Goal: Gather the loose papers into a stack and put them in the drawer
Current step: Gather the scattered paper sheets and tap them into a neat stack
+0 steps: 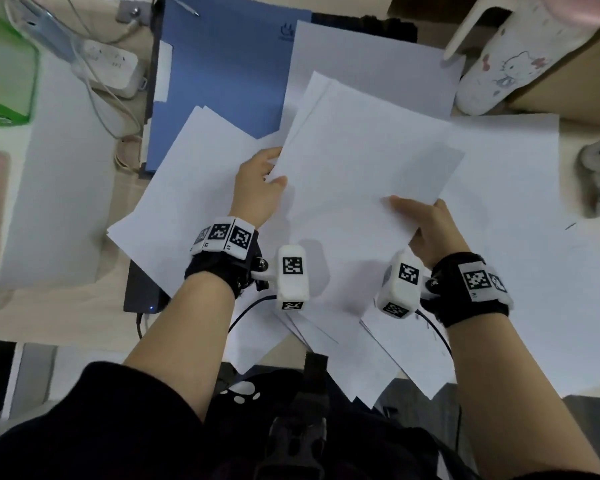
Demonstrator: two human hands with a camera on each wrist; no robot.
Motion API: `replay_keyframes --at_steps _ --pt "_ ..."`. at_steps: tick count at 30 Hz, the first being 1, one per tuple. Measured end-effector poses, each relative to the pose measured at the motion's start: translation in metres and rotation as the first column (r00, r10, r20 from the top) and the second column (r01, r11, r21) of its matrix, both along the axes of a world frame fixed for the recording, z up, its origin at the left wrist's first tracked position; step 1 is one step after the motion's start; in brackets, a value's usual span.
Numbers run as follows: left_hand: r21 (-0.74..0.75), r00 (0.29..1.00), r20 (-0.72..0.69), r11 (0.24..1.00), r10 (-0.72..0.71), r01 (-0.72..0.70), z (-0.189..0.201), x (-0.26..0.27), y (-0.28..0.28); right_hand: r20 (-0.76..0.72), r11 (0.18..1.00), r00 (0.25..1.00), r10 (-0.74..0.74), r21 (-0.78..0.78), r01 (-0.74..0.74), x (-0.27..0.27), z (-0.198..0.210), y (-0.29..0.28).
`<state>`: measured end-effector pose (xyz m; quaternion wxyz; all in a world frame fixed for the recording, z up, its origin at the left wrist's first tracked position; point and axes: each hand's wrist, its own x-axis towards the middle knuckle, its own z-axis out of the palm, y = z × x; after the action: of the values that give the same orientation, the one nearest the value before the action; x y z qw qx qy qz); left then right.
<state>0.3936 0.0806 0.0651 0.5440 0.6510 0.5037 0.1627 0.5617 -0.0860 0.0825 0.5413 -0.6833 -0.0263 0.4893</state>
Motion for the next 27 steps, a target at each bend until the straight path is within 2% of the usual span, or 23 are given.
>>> replay_keyframes --at_steps 6,9,12,14,15,16,18,19,21,27 --pt "-0.013 0.971 0.165 0.985 0.172 -0.172 0.004 0.026 0.010 0.053 0.989 0.992 0.118 0.087 -0.122 0.014 0.015 0.002" --pt "0.024 0.974 0.159 0.986 0.159 -0.165 -0.001 0.033 0.013 0.064 0.994 0.994 0.091 0.049 -0.094 0.016 0.010 0.005" --pt "0.011 0.998 0.042 0.999 -0.036 0.035 -0.005 0.039 0.015 0.122 0.999 0.992 -0.017 -0.047 0.023 0.018 -0.005 0.004" --pt "0.061 0.975 -0.179 0.988 -0.129 0.142 -0.012 0.039 0.016 0.165 0.988 0.982 -0.087 -0.111 0.106 0.018 -0.018 -0.001" --pt "0.129 0.943 -0.321 0.982 -0.091 0.138 -0.017 0.036 0.019 0.176 0.982 0.980 -0.095 -0.146 0.122 0.017 -0.024 -0.005" --pt "0.220 0.896 -0.444 0.971 0.017 0.091 -0.020 0.030 0.022 0.176 0.976 0.980 -0.088 -0.180 0.120 0.016 -0.031 -0.009" --pt "0.336 0.780 -0.570 0.939 0.259 -0.066 -0.022 0.010 0.028 0.163 0.968 0.985 -0.057 -0.234 0.095 0.013 -0.042 -0.016" --pt "0.348 0.730 -0.602 0.929 0.325 -0.126 -0.023 -0.001 0.030 0.158 0.963 0.986 -0.051 -0.252 0.091 0.012 -0.046 -0.018" --pt "0.327 0.663 -0.652 0.925 0.369 -0.192 -0.028 -0.021 0.033 0.158 0.957 0.986 -0.057 -0.274 0.099 0.008 -0.052 -0.019" --pt "0.350 0.629 -0.606 0.873 0.488 -0.340 -0.034 -0.053 0.038 0.188 0.951 0.982 0.005 -0.303 0.053 -0.011 -0.059 -0.007"
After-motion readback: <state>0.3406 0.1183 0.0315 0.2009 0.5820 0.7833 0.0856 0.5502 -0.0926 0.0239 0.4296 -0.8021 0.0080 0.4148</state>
